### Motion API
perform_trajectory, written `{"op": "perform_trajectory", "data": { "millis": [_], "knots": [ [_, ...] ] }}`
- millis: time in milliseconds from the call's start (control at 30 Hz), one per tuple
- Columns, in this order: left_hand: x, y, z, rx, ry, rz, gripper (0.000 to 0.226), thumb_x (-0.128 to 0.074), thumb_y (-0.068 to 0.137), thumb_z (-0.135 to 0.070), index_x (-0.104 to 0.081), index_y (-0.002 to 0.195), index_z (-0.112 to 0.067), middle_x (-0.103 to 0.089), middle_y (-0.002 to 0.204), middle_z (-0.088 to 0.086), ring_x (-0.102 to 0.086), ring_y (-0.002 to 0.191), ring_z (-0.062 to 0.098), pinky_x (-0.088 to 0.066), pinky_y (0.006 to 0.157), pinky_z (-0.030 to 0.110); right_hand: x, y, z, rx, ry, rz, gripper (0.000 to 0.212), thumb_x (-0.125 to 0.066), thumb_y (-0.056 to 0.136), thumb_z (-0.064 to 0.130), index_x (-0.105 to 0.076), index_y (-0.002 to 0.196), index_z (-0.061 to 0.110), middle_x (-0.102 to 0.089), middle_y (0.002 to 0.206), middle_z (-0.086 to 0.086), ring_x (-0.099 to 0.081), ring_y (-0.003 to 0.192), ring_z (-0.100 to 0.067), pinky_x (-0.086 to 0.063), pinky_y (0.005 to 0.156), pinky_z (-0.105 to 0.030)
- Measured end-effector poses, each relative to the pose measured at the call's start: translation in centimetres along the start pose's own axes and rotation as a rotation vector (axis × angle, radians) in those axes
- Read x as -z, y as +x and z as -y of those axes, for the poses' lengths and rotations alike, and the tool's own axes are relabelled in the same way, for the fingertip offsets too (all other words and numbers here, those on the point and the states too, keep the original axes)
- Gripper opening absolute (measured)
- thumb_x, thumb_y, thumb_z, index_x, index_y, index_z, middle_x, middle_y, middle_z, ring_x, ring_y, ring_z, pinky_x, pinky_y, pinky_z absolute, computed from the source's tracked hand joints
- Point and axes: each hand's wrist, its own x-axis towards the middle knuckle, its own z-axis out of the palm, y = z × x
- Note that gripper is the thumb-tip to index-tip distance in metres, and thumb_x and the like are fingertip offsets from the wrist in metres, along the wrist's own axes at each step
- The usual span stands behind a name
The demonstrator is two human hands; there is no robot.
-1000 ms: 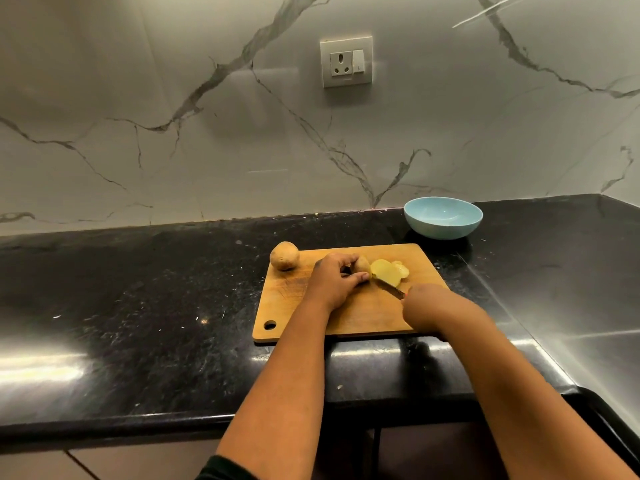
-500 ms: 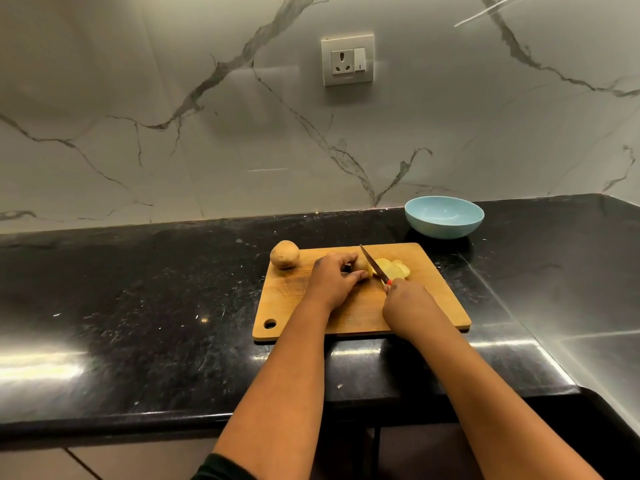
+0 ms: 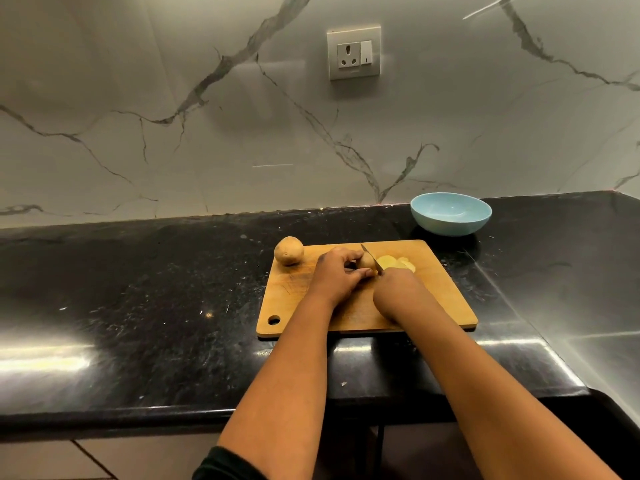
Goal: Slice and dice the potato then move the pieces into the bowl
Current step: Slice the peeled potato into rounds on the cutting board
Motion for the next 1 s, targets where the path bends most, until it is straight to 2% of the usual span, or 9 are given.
{"op": "perform_trajectory", "data": {
  "millis": [100, 200, 333, 467, 600, 700, 800, 900, 1000],
  "knots": [
    [0.0, 0.1, 0.1, -0.01, -0.01, 0.003, 0.047, -0.078, 0.083, -0.02, -0.064, 0.127, -0.012, -0.065, 0.125, 0.004, -0.061, 0.112, 0.015, -0.053, 0.096, 0.029, 0.2, -0.2, 0.0, -0.045, -0.049, 0.077, 0.035, -0.051, 0.095, 0.009, -0.054, 0.129, 0.007, -0.056, 0.122, -0.013, -0.056, 0.096, -0.023, -0.045, 0.075, -0.031],
    [0.0, 0.2, 0.2, -0.016, -0.004, 0.004, 0.047, -0.078, 0.083, -0.019, -0.064, 0.127, -0.011, -0.065, 0.124, 0.004, -0.061, 0.112, 0.014, -0.052, 0.097, 0.028, 0.4, 0.3, 0.7, -0.013, -0.089, 0.077, 0.041, -0.053, 0.094, 0.009, -0.051, 0.135, 0.011, -0.054, 0.129, -0.011, -0.056, 0.107, -0.024, -0.042, 0.076, -0.031],
    [0.1, 0.0, 0.1, -0.013, -0.008, 0.013, 0.048, -0.078, 0.083, -0.019, -0.063, 0.128, -0.012, -0.065, 0.125, 0.004, -0.059, 0.108, 0.01, -0.05, 0.093, 0.022, 1.1, 0.2, 0.9, 0.023, -0.174, 0.15, 0.056, -0.052, 0.094, 0.007, -0.036, 0.147, 0.011, -0.043, 0.141, -0.014, -0.047, 0.127, -0.028, -0.043, 0.1, -0.036],
    [0.1, -0.1, 0.1, -0.004, -0.008, 0.018, 0.048, -0.077, 0.084, -0.022, -0.062, 0.13, -0.014, -0.064, 0.127, 0.003, -0.058, 0.111, 0.01, -0.047, 0.091, 0.019, 1.4, -1.0, -0.9, -0.003, -0.171, 0.181, 0.043, -0.049, 0.095, 0.008, -0.046, 0.138, 0.006, -0.052, 0.131, -0.013, -0.054, 0.115, -0.026, -0.046, 0.095, -0.034],
    [0.1, -0.1, 0.2, 0.001, -0.004, 0.028, 0.05, -0.074, 0.086, -0.023, -0.059, 0.133, -0.015, -0.063, 0.13, 0.002, -0.058, 0.115, 0.011, -0.047, 0.092, 0.02, 1.8, -2.4, -4.0, 0.028, -0.157, 0.159, 0.031, -0.039, 0.101, 0.013, -0.053, 0.128, 0.005, -0.055, 0.126, -0.013, -0.055, 0.109, -0.024, -0.043, 0.087, -0.03],
    [0.1, -0.1, 0.1, 0.008, -0.017, 0.029, 0.05, -0.074, 0.086, -0.023, -0.059, 0.133, -0.015, -0.063, 0.13, 0.002, -0.058, 0.116, 0.012, -0.046, 0.092, 0.02, 2.8, -3.1, -4.6, 0.041, -0.033, 0.047, 0.031, -0.035, 0.104, 0.015, -0.053, 0.127, 0.007, -0.057, 0.121, -0.012, -0.053, 0.095, -0.021, -0.043, 0.08, -0.027],
    [0.1, -0.2, 0.0, 0.015, 0.0, 0.018, 0.049, -0.075, 0.086, -0.024, -0.06, 0.132, -0.017, -0.064, 0.128, 0.002, -0.059, 0.115, 0.012, -0.046, 0.09, 0.019, 1.8, -2.7, -3.5, 0.074, 0.071, -0.073, 0.031, -0.035, 0.104, 0.017, -0.054, 0.126, 0.008, -0.059, 0.116, -0.011, -0.056, 0.095, -0.021, -0.048, 0.08, -0.029],
    [0.0, -0.2, 0.0, 0.021, 0.012, 0.005, 0.05, -0.075, 0.086, -0.025, -0.06, 0.132, -0.015, -0.064, 0.128, 0.002, -0.059, 0.116, 0.013, -0.048, 0.093, 0.023, -0.5, -1.9, -2.7, 0.031, 0.193, -0.075, 0.026, -0.039, 0.103, 0.026, -0.056, 0.118, 0.012, -0.053, 0.088, -0.001, -0.051, 0.073, -0.012, -0.039, 0.058, -0.024],
    [0.0, -0.2, 0.0, 0.02, 0.006, 0.004, 0.049, -0.074, 0.086, -0.024, -0.06, 0.132, -0.014, -0.064, 0.129, 0.003, -0.06, 0.116, 0.014, -0.05, 0.096, 0.027, -1.1, -1.5, -2.3, -0.007, 0.23, -0.078, 0.025, -0.041, 0.103, 0.028, -0.056, 0.116, 0.014, -0.05, 0.083, -0.001, -0.05, 0.07, -0.011, -0.036, 0.053, -0.023]
  ]
}}
